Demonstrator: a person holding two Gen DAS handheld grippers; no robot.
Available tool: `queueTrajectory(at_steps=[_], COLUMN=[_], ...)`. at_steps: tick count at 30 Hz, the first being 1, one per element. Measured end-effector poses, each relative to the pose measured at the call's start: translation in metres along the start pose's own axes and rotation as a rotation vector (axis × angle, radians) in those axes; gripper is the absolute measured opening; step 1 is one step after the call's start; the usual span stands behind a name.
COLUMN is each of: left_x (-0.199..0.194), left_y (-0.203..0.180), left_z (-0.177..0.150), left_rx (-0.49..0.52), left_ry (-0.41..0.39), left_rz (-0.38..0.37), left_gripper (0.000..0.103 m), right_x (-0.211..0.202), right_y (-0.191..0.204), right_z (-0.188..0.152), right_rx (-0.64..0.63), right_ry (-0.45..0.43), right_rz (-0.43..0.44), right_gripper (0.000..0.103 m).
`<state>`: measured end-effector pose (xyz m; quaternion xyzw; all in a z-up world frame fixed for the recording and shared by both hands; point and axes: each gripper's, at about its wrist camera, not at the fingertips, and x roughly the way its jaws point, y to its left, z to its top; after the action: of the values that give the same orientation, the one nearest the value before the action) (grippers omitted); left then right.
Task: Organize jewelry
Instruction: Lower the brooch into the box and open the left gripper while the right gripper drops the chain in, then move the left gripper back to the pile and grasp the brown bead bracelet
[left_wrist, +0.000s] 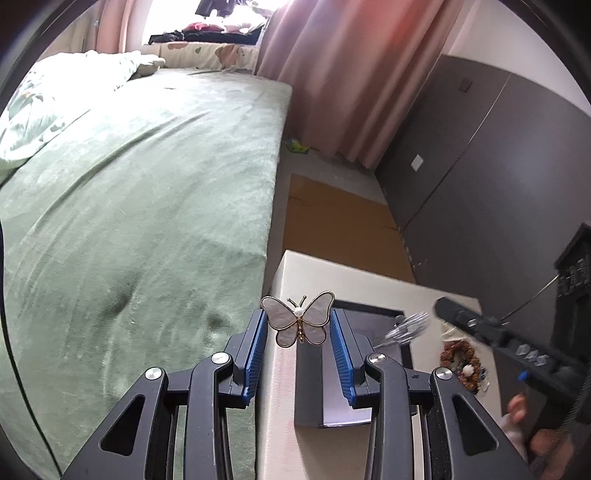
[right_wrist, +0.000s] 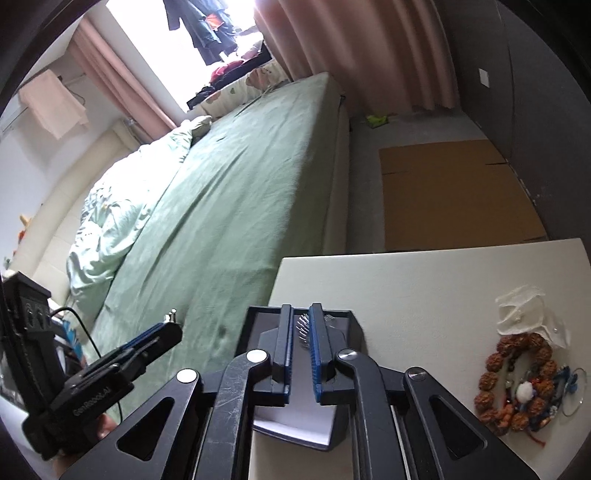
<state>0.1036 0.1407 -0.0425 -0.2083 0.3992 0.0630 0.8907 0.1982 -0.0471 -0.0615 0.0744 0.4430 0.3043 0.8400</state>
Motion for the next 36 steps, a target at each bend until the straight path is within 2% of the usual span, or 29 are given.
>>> queueTrajectory(at_steps=[2,3,15,20,23,26,29,32,34,35,36], left_x=[0.006,0.007,0.018,0.026,0.026,0.020,0.014,0.012,0.011,0.011,0.011], left_y=[-0.002,-0.003,-0.032,-0.038,-0.035,-0.037,-0.042,-0.050,-0.059,-0.064,-0.070], left_z=[-0.002,-0.003,-0.017,-0.022,-0.023,-0.023,-0.026,-0.030,-0.032,-0.034,-0.036], left_rx=[0.007,0.013,0.088,0.085,0.053,0.039,0.035,0.041,0.058,0.069,0.081], left_ry=[0.017,0.024,0.098,0.141,0.146,0.129,0.109,0.106,0.106,0.106,0.103], left_rz=[0.002,0.002,-0.043,-0.024,-0.018,-0.024,-0.030,-0.041,-0.046,-0.050,-0.054], left_gripper=[0.036,0.036,0.036,0.037,0.043,0.058,0.059,0.060,0.060,0.060,0.060], right_x=[-0.007,-0.012,-0.051,-0.067,-0.074,-0.083,-0.095,-0.114,-0.128,-0.132,-0.138], right_y=[-0.007,-0.012,-0.064,-0.075,-0.079,-0.083,-0.089,-0.104,-0.112,-0.115,-0.119], right_z=[0.000,0.000,-0.011,-0.014,-0.017,-0.020,-0.025,-0.031,-0.035,-0.037,-0.040], right_rx=[0.030,0.046,0.193,0.219,0.223,0.220,0.224,0.261,0.270,0.276,0.287], right_ry=[-0.016,-0.027,-0.049,-0.070,-0.071,-0.077,-0.079,-0.091,-0.108,-0.115,-0.127], right_rz=[0.007,0.000,-0.027,-0.037,-0.038,-0.050,-0.051,-0.014,-0.054,-0.075,-0.089], right_gripper=[0.036,0.038,0.039,0.040,0.040,0.040,0.040,0.040,0.047,0.054,0.056])
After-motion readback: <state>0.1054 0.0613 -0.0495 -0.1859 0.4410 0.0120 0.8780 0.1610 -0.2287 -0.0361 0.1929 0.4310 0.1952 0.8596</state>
